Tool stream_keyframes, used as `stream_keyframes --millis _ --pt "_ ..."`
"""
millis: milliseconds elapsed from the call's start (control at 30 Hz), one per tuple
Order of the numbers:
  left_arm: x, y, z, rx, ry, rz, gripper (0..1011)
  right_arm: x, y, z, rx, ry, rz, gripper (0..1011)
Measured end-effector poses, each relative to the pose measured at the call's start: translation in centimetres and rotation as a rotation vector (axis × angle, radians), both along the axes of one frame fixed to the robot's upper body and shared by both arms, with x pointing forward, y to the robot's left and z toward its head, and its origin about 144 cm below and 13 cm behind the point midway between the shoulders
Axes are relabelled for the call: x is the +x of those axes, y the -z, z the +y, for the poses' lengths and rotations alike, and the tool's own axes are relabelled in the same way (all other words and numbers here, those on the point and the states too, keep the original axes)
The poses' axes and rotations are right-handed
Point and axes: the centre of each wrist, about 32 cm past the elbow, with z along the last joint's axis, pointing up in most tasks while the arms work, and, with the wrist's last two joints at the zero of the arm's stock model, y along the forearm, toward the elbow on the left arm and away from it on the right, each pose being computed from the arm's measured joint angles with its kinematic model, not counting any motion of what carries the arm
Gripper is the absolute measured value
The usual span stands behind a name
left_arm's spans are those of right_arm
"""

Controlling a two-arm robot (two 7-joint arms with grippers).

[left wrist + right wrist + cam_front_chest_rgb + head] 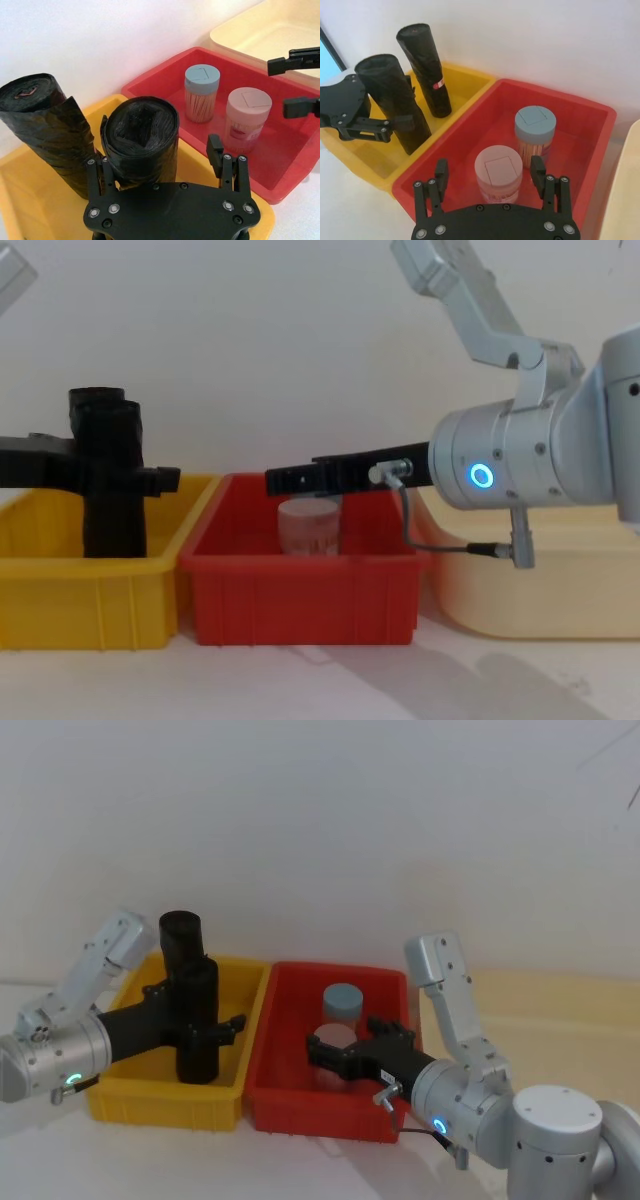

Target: Pick up the garbage bag with the one hand and transfer it to the other hand.

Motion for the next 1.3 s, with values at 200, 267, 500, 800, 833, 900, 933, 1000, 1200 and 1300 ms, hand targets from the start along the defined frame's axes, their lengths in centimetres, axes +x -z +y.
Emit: stream_keyframes --millis 200,267,500,800,833,900,933,1000,1200,1300 --pt "0.3 0.0 -0.3 0.014 0.002 -0.001 1002 0.5 0.3 0.0 -0.016 -0.008 0.009 1004" --pt "0.3 0.0 -0.2 0.018 0.0 -0.002 1001 0.6 0.4 0.0 -0.021 -0.01 0.012 1004" --pt "0.2 -0.1 0.4 0.042 -0.028 -0.007 1002 1.3 0.7 0.2 -0.045 -0.019 0.022 1004" --pt "-0.2 -0.1 1.7 0.066 -0.067 -0.009 1002 2.1 1.1 0.4 -0.067 -0.02 0.019 1004" --pt "-0.3 -0.1 1.7 0.068 -0.069 -0.009 1001 2.2 1.1 0.4 -0.071 -0.019 0.018 1004" --pt "-0.3 0.0 1.9 0.07 -0.073 -0.009 1002 2.3 1.1 0.5 -0.074 -0.018 0.015 1004" --pt "-0.4 0.0 2.0 0.071 -0.077 -0.009 1002 2.4 1.1 0.4 -0.079 -0.016 0.014 1004" --pt "-0.5 0.0 2.1 0.072 -0.08 -0.009 1001 2.6 1.2 0.4 -0.084 -0.014 0.012 1004" --pt "-0.6 0.1 2.5 0.071 -0.088 -0.011 1002 3.0 1.3 0.3 -0.104 -0.007 0.005 1004" --pt "-0.6 0.1 2.6 0.07 -0.086 -0.012 1002 3.2 1.4 0.2 -0.114 -0.003 0.005 1004"
